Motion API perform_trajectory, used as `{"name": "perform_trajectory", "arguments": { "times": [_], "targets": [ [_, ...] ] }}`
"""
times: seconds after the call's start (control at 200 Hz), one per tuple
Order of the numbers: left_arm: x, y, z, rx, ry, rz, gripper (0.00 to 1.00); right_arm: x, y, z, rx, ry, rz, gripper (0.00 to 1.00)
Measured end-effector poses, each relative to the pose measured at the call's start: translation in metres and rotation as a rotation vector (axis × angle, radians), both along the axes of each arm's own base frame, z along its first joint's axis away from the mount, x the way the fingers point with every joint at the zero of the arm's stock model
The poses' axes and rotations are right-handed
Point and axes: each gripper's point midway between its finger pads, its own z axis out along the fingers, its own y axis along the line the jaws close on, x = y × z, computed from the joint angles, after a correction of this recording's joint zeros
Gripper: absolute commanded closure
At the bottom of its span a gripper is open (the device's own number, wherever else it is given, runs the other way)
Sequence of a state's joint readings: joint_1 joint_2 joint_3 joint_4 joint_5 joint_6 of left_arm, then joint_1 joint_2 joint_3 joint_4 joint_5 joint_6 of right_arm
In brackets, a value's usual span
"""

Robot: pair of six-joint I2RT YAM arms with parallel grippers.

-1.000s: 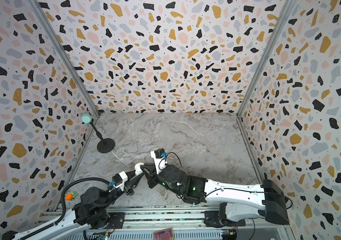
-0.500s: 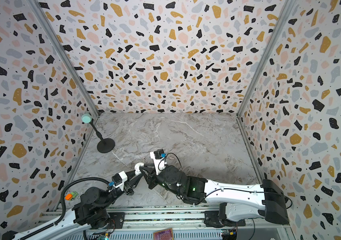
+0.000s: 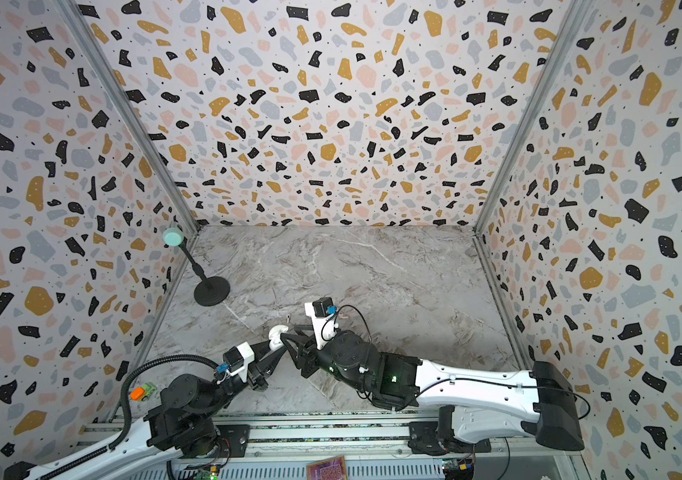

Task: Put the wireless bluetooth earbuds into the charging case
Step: 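Open the right gripper and pull it back from the case, then move the right gripper over the second white earbud on the table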

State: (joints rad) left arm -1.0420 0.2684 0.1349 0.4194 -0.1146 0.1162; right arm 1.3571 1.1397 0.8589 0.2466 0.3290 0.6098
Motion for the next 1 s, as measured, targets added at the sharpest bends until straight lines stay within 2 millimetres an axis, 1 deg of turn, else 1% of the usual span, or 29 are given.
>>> {"name": "perform_trajectory", "arguments": {
  "times": [0.07,0.2,0.22,0.28,0.355,0.516,0.586,0.671,0.726,0.816,0.886,1.001],
  "targets": [
    [0.000,0.000,0.000,0.001,-0.002,0.000,1.00,0.000,-0.003,0.004,0.004,-0.007,-0.005,0.50],
    [0.000,0.000,0.000,0.005,-0.006,0.000,1.00,0.001,-0.011,0.008,-0.001,-0.015,-0.018,0.36],
    [0.000,0.000,0.000,0.006,-0.008,0.000,1.00,0.001,-0.013,0.008,-0.005,-0.018,-0.021,0.33],
    [-0.001,-0.001,0.000,0.013,-0.017,-0.001,1.00,0.002,-0.018,0.010,-0.011,-0.020,-0.034,0.16],
    [-0.001,-0.001,0.000,0.019,-0.026,-0.005,1.00,0.004,-0.027,0.016,-0.015,-0.026,-0.058,0.00],
    [-0.004,-0.002,0.001,0.032,-0.052,-0.017,1.00,0.015,-0.054,0.025,-0.008,-0.020,-0.122,0.01],
    [-0.004,-0.002,0.001,0.041,-0.061,-0.014,1.00,0.029,-0.067,0.026,-0.005,-0.004,-0.166,0.01],
    [-0.004,-0.002,0.000,0.050,-0.067,-0.012,1.00,0.049,-0.083,0.020,-0.005,0.029,-0.222,0.01],
    [-0.004,-0.003,-0.001,0.053,-0.069,-0.011,1.00,0.062,-0.094,0.011,-0.013,0.057,-0.251,0.01],
    [-0.002,-0.001,-0.001,0.053,-0.062,0.001,1.00,0.075,-0.106,-0.010,-0.042,0.111,-0.283,0.01],
    [0.004,0.002,-0.003,0.054,-0.033,0.036,1.00,0.078,-0.111,-0.028,-0.069,0.150,-0.287,0.01],
    [0.013,0.007,-0.001,0.036,0.015,0.090,1.00,0.074,-0.112,-0.054,-0.107,0.206,-0.265,0.01]
  ]
}}
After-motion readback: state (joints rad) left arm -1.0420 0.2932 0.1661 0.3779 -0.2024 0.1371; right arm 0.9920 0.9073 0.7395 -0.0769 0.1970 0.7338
